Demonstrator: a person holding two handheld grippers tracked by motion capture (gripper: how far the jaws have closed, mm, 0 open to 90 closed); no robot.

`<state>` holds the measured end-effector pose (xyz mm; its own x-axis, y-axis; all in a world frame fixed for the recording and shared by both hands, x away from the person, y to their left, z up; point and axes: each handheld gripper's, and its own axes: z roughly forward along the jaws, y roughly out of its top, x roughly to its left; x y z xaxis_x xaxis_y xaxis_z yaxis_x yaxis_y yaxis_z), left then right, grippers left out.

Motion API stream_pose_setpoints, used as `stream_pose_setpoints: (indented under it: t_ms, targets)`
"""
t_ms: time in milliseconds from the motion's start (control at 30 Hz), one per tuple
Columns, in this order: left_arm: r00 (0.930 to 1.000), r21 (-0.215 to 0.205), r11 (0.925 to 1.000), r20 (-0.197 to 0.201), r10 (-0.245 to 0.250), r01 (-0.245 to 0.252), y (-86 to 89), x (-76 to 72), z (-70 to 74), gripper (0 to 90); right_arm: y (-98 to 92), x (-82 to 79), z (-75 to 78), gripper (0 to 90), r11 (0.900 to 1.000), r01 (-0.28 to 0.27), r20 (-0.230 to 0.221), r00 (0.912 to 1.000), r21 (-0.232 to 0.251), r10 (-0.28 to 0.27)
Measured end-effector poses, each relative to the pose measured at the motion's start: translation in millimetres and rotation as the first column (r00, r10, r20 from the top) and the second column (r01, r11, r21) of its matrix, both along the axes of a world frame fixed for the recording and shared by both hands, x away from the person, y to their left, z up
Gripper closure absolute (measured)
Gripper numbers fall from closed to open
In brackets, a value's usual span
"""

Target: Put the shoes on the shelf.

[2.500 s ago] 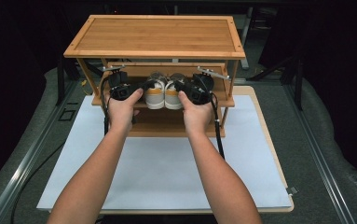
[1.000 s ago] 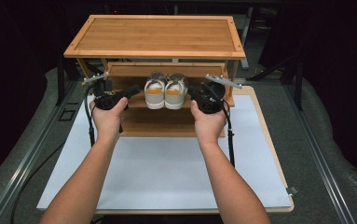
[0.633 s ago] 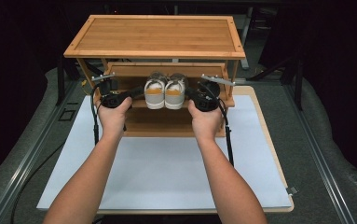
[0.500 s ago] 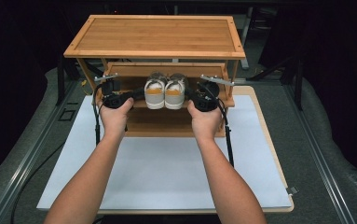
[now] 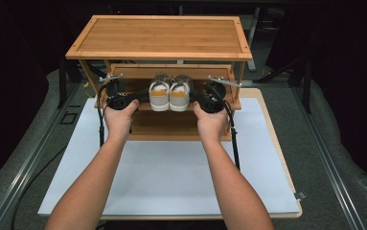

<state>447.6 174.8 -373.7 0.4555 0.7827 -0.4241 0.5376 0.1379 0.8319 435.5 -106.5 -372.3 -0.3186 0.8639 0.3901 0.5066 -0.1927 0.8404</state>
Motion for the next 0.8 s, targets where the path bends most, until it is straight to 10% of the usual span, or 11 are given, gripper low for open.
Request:
stream_pose_setpoints:
  t_ms: [533,800]
  targets:
    - [0.9998,-0.021,0.9996,0.007,0.02,-0.02,-4.3,16.3,-2.4,90.0,-4.0,19.5,-3.8,90.0,0.998,-0.004,0.005,1.0,0.068,0.004]
    - [0.9998,-0.007,0.9998,-0.001,0.019,-0.019,-4.6,29.0,-1.3,90.0,0.0,31.6,-0.1,90.0,1.0,0.006,-0.003,1.0,0.009,-0.006]
